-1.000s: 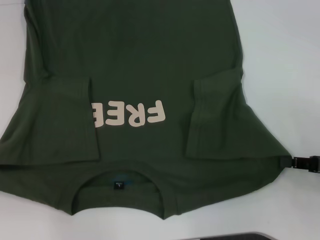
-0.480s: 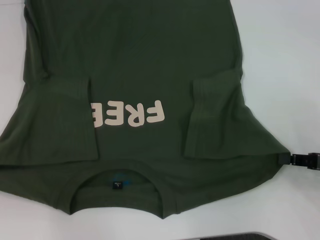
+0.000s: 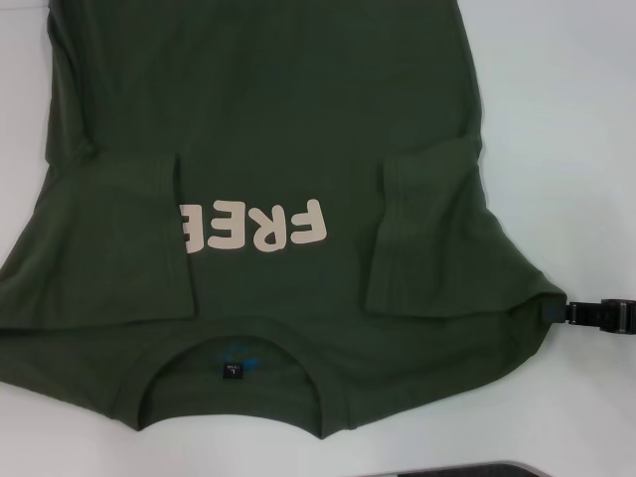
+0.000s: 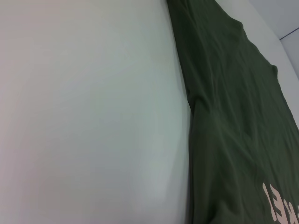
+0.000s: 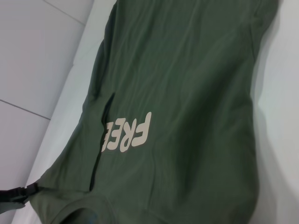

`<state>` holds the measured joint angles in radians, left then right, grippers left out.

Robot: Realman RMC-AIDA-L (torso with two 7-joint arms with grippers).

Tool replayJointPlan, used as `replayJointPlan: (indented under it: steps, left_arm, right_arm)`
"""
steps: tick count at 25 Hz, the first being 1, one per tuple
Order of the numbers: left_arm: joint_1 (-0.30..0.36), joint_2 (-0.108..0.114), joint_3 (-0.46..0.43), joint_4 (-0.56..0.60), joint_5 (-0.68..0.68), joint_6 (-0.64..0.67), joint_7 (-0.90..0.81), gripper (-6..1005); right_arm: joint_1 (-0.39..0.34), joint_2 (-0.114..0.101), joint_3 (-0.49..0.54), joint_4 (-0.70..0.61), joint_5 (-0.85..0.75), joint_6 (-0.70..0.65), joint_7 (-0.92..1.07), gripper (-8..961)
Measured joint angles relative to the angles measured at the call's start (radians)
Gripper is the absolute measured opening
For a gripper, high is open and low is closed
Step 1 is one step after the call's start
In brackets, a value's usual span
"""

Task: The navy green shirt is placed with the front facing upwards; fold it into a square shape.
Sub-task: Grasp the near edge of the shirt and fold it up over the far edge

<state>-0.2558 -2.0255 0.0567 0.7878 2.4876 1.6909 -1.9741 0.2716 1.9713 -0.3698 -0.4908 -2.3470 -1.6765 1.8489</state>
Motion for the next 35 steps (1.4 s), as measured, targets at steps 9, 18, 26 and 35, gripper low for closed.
replayJointPlan:
  steps: [9,18,26,35]
  left_arm:
    - [0.009,0.004,0.0,-0.001,0.002,0.001,0.002,33]
    - [0.022,0.01,0.0,-0.001,0.007,0.016,0.011,33]
    - [0.03,0.01,-0.013,-0.001,0.022,0.026,0.024,32]
    - [0.015,0.017,-0.013,-0.011,0.021,0.054,0.025,32]
  right_arm:
    - [-0.006,0.003,-0.017,0.001,-0.001,-0.007,0.0,3]
    - [-0.036,0.006,-0.01,0.002,-0.002,-0.027,-0.016,3]
    - [-0.04,0.007,-0.012,0.002,-0.002,-0.049,-0.025,2]
    - [-0.011,0.004,-0.008,-0.001,0.002,-0.094,-0.038,3]
